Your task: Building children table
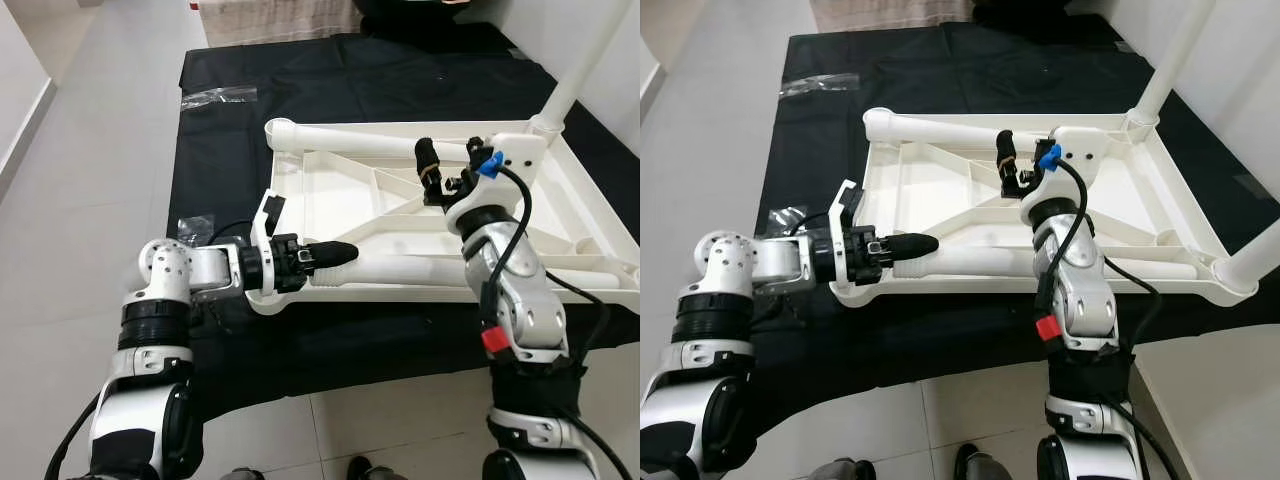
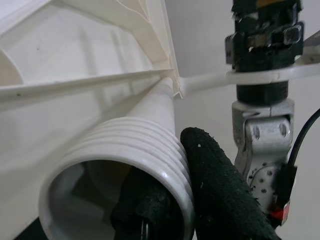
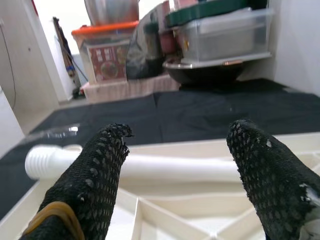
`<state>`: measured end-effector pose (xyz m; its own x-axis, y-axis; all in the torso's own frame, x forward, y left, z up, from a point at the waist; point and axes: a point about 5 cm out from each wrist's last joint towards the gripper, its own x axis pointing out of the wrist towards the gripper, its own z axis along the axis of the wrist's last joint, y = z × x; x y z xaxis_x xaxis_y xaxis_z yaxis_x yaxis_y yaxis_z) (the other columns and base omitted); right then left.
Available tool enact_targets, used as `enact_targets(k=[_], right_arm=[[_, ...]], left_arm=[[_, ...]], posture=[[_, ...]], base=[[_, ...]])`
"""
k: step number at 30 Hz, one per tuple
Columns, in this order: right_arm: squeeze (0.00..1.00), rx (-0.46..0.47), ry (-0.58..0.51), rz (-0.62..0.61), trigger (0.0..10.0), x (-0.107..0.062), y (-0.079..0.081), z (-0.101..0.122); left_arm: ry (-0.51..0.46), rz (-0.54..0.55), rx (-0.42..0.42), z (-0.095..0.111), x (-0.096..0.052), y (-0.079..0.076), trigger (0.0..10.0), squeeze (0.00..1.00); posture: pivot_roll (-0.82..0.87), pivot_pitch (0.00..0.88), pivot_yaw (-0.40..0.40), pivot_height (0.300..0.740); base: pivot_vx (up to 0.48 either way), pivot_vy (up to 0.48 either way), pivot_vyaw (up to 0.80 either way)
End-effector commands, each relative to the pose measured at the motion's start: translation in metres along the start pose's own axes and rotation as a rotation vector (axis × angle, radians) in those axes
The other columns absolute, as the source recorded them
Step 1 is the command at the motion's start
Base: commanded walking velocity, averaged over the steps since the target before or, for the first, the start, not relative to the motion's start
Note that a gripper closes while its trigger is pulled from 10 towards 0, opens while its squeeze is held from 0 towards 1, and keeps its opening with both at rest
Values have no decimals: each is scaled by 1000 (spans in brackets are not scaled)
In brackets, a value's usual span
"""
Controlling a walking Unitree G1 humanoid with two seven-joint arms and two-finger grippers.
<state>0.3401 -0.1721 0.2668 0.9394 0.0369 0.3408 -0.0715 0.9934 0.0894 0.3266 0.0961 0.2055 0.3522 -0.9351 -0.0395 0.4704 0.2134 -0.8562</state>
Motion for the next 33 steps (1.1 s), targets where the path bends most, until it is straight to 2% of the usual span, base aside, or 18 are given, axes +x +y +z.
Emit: enact_targets(k=[1,2,3,4,6,9,10,14,16,17,18,21,25,28,33], right_arm=[[0,11,1,-2,10000,0,-1,0],[0,16,-6,1,10000,2,0,2],[0,16,-6,1,10000,2,0,2],[0,17,-11,4,10000,3,0,3],[0,15,-20,9,10000,5,0,5],[0,13,-23,10,10000,6,0,6],[0,14,-27,13,10000,8,0,8],[0,19,-41,14,10000,11,0,12],[0,30,-48,12,10000,12,-1,14],[0,85,-58,19,10000,14,1,18],[0,85,-58,19,10000,14,1,18],[0,225,-94,71,10000,18,8,29],[0,240,-105,87,10000,19,10,32],[0,306,-96,120,10000,18,12,29],[0,309,-96,125,10000,18,12,27]], left_arm=[[-2,27,8,0,-9,1,0,0],[6,20,25,0,-14,-3,5765,0],[6,20,25,0,-14,-3,5765,0],[13,17,47,1,-19,-6,10000,0],[18,24,100,3,-32,-12,10000,0],[18,28,116,4,-37,-14,10000,0],[4,43,132,7,-48,-16,10000,0],[-26,75,139,12,-58,-15,10000,0],[-39,88,143,14,-63,-16,10000,0],[-50,100,145,14,-67,-16,10000,0],[-50,100,145,14,-67,-16,10000,0],[-37,85,168,9,-70,-23,10000,0],[-31,69,190,8,-70,-28,10000,0],[-24,12,282,2,-71,-43,10000,0],[-26,-1,301,-1,-74,-47,10000,0]], posture=[[65,150,-9,740],[65,148,-10,740],[65,148,-10,740],[68,144,-14,740],[72,134,-20,740],[72,134,-20,740],[73,128,-23,740],[74,123,-26,740],[76,120,-28,740],[77,115,-33,740],[77,115,-33,740],[71,113,-41,740],[72,111,-43,740],[78,109,-64,740],[76,108,-68,740]], base=[[0,0,0],[0,0,0],[0,0,0],[0,0,0],[0,0,0],[0,0,0],[0,0,0],[0,0,0],[0,0,0],[0,0,0],[0,0,0],[0,0,0],[0,0,0],[0,0,0],[0,0,0]])
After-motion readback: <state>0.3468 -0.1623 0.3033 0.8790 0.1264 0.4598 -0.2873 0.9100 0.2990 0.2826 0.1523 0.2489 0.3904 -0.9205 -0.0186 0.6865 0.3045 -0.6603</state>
